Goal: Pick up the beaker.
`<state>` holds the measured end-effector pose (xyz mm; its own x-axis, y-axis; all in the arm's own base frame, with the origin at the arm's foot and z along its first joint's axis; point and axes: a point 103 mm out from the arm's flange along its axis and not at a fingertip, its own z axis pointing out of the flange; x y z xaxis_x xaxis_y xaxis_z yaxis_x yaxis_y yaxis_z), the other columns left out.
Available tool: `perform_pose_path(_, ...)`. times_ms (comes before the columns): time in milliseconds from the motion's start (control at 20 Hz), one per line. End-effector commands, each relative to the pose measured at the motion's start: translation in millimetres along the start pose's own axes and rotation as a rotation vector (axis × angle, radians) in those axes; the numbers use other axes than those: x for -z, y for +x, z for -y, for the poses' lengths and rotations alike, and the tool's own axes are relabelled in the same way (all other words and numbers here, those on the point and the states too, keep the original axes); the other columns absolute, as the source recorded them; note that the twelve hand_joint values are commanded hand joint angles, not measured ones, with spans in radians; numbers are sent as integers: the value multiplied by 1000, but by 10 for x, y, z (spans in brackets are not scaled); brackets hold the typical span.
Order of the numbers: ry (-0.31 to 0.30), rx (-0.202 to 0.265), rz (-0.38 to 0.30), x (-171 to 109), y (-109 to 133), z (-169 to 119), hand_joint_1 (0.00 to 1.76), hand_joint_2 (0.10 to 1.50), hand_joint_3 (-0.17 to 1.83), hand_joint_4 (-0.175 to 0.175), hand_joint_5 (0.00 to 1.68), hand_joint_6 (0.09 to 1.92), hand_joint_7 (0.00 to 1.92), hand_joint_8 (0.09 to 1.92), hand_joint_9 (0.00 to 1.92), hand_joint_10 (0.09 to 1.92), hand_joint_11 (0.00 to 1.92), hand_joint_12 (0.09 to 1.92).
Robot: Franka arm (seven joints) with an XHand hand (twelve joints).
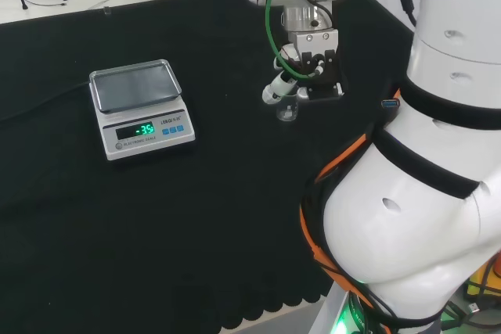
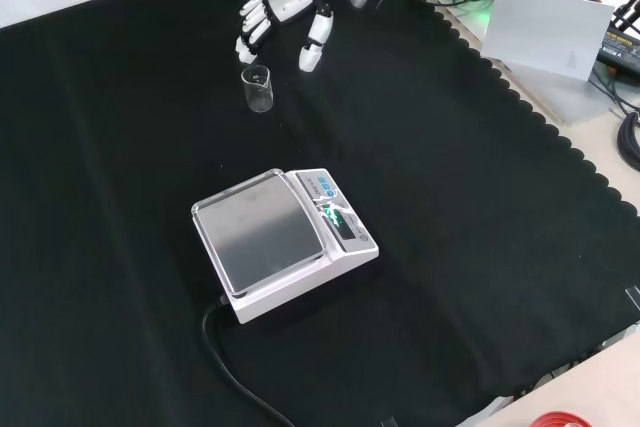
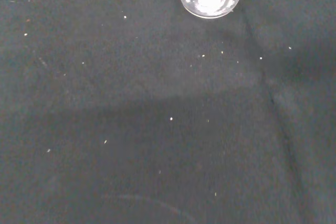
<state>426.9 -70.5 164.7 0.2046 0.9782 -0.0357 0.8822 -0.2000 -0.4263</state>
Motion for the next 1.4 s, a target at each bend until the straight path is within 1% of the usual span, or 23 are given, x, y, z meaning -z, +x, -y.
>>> perform_pose_path(50, 34, -15, 20, 67, -73, -312, 688, 961, -175, -15, 253, 88, 44, 605, 180, 811, 48, 1448)
perform_pose_path(200, 40, -22, 15, 80, -180, -404, 694, 953, -175, -15, 246, 87, 32, 600, 171, 807, 50, 1447)
perform_pose_path(350, 67, -34, 16, -11, -244, -439, 698, 950, -175, -15, 245, 87, 28, 599, 172, 808, 50, 1445)
perform_pose_path(800, 115, -41, 4, -220, -292, -504, 717, 954, -175, -17, 256, 87, 36, 603, 186, 809, 61, 1442)
perform_pose_path(1150, 124, -30, 10, -329, -236, -508, 724, 952, -175, -17, 261, 87, 39, 604, 198, 809, 71, 1439)
perform_pose_path(1400, 111, -21, 28, -329, -156, -567, 763, 954, -175, -18, 284, 87, 67, 613, 318, 788, 174, 1403)
